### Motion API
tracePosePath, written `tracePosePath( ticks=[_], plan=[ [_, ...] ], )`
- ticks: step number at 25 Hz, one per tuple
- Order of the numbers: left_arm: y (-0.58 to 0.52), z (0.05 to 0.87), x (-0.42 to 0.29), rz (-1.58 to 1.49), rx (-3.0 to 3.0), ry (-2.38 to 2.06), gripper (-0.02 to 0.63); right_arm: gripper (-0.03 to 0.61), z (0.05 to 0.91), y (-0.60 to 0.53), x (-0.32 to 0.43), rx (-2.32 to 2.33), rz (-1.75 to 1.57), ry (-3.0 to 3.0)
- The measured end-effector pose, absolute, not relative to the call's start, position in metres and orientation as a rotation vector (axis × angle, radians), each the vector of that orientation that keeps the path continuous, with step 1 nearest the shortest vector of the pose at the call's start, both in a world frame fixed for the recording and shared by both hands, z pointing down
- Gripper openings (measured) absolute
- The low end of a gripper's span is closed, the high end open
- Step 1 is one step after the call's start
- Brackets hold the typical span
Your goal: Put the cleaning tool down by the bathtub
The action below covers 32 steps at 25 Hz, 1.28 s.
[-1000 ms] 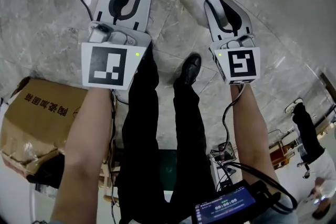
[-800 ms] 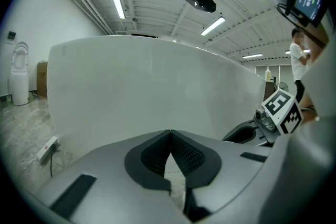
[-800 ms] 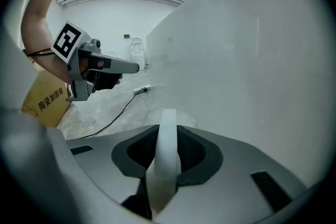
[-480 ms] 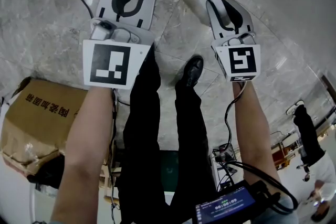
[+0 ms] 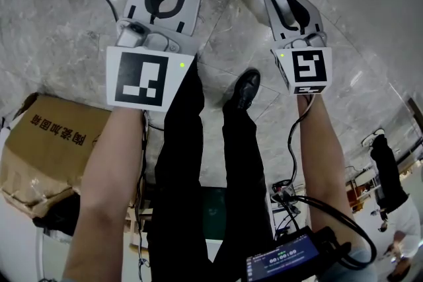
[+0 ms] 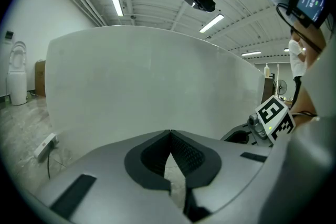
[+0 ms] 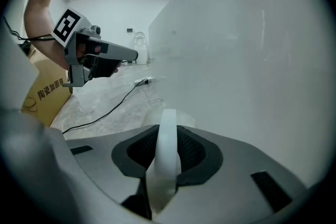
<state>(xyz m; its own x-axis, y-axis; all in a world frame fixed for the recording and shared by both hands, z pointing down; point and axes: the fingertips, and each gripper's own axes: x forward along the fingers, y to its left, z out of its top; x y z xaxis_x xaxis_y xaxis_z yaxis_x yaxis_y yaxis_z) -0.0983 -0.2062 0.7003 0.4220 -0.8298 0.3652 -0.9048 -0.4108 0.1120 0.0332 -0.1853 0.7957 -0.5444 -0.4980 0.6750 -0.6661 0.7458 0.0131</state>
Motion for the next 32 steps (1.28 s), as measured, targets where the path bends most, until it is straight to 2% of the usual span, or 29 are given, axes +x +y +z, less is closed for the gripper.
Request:
tracePosePath(
  ticks=[21,32],
  plan=[
    [-0.206,0.706,-0.117,0.372,2.372,-1.515,0.014,0.126,0.829,-0.184,0.026,0.806,0.289,-2.200],
    [-0.204,0.698,-0.112,0.367,2.380,-1.514,0.015,0.124,0.815,-0.189,0.031,0.835,0.261,-2.209]
  ],
)
